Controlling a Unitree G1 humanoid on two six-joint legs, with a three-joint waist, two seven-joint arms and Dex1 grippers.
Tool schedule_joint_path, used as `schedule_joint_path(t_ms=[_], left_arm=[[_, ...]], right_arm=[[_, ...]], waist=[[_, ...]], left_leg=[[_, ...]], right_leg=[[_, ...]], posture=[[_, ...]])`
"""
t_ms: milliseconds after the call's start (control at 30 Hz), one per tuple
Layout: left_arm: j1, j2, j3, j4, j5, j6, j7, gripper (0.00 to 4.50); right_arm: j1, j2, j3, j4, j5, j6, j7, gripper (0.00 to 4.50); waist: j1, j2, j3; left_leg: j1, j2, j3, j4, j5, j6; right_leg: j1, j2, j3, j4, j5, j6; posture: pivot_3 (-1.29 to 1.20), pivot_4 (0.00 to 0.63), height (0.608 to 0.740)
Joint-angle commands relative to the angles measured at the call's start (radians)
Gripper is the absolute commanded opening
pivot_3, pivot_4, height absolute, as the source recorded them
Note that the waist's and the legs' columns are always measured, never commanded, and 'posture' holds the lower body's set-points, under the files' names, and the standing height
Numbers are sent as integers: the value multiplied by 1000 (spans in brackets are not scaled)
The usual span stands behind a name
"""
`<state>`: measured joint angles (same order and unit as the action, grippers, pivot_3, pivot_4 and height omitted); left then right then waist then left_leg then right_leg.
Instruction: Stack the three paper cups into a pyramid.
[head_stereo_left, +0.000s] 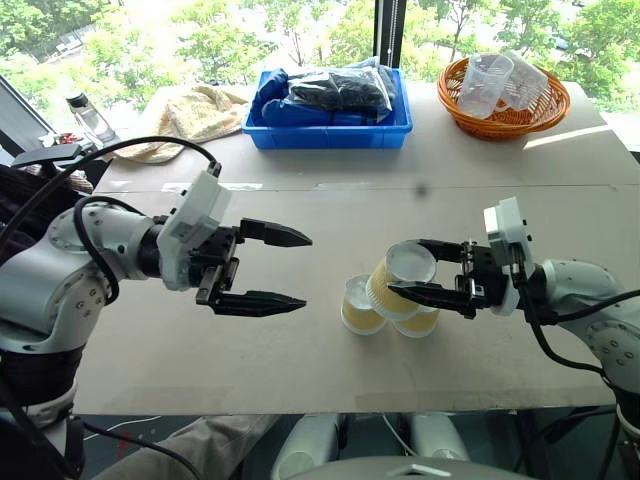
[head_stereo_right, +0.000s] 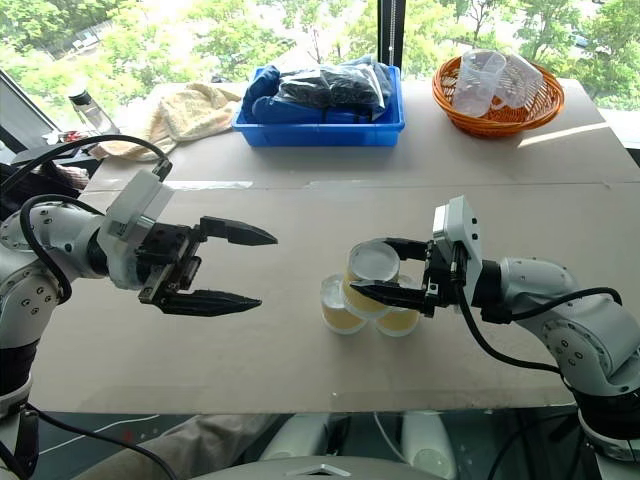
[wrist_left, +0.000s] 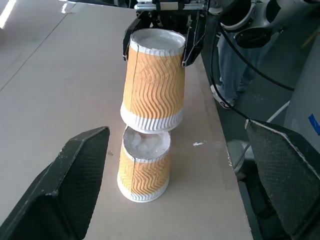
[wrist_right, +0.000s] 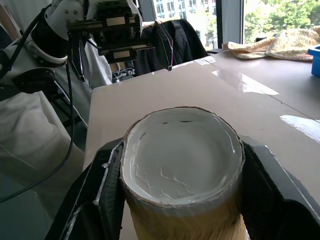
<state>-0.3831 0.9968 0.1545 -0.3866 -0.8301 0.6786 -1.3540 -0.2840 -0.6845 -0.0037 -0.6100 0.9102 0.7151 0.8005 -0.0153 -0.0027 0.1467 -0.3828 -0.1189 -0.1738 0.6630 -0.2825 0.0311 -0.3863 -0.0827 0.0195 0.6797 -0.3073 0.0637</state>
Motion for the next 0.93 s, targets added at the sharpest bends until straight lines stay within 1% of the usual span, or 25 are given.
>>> schedule_joint_path(t_ms=[33,67,167,300,433,500,567,600,633,700,767,800,867,933], left_arm=[[1,11,32,-32,-27,4,9,4500],[2,10,31,-32,-26,4,9,4500],[2,9,29,-31,-24,3,9,4500],[6,7,30,-28,-23,0,9,4500],[33,12,47,-25,-27,9,18,4500],[108,0,71,-33,-3,-7,44,4500],[193,-60,98,-60,8,7,168,4500],[234,-75,100,-73,17,18,209,4500],[286,-95,99,-84,63,-16,240,4500],[408,-133,98,-84,156,-93,281,4500],[469,-187,96,-34,249,-189,350,4500],[484,-201,85,-9,300,-236,378,4500],[493,-238,66,48,360,-301,410,4500],[498,-267,51,92,385,-356,403,4500]], right_arm=[[-14,-9,3,-6,-7,4,7,2714],[-17,-7,3,-5,-7,4,6,3231],[-28,-2,-10,-7,10,7,-1,4474],[-17,-25,-61,-16,39,14,-1,4474],[45,-91,-148,-32,86,43,9,4474],[156,-152,-249,-31,97,45,62,4474],[282,-189,-359,-8,86,9,153,4474],[330,-200,-394,8,80,-5,188,4474],[377,-200,-421,27,54,-32,217,4474],[444,-161,-442,112,-20,-132,270,4474],[468,-123,-417,234,-142,-273,290,4474],[466,-104,-399,292,-196,-347,306,4474],[424,-41,-370,429,-270,-477,319,4474],[383,5,-348,535,-326,-580,326,4474]], waist=[[0,0,0],[0,0,0],[0,0,0],[1,0,0],[2,0,0],[4,0,0],[7,0,0],[7,-1,1],[7,-1,1],[1,-2,1],[4,-3,1],[6,-3,1],[11,-3,1],[13,-3,1]], left_leg=[[0,0,0,0,0,0],[0,0,0,0,0,0],[0,0,0,0,0,0],[0,0,0,0,0,0],[0,0,0,0,0,0],[0,0,0,-1,0,0],[-1,0,0,-2,0,0],[0,0,1,-2,0,1],[0,0,1,-3,0,1],[1,0,1,-2,0,1],[5,0,3,-3,-1,1],[7,0,3,-4,-1,1],[7,0,3,-3,-1,1],[9,0,2,-4,0,1]], right_leg=[[0,0,0,0,0,0],[0,0,0,0,0,0],[0,0,0,0,0,0],[0,0,0,0,0,0],[0,0,0,0,0,0],[0,0,0,-1,0,0],[0,-1,0,-2,0,0],[1,-1,0,-2,0,0],[0,-1,0,-2,0,0],[1,-1,0,-2,0,0],[4,-1,2,-1,0,0],[7,-1,2,-2,0,0],[7,-1,2,-2,0,0],[8,-1,1,-1,0,0]], posture=[[0,150,740],[0,150,740],[0,150,740],[0,150,740],[0,150,740],[0,150,740],[0,150,740],[0,150,740],[0,150,740],[0,150,740],[0,150,740],[0,150,740],[0,150,740],[0,150,740]])
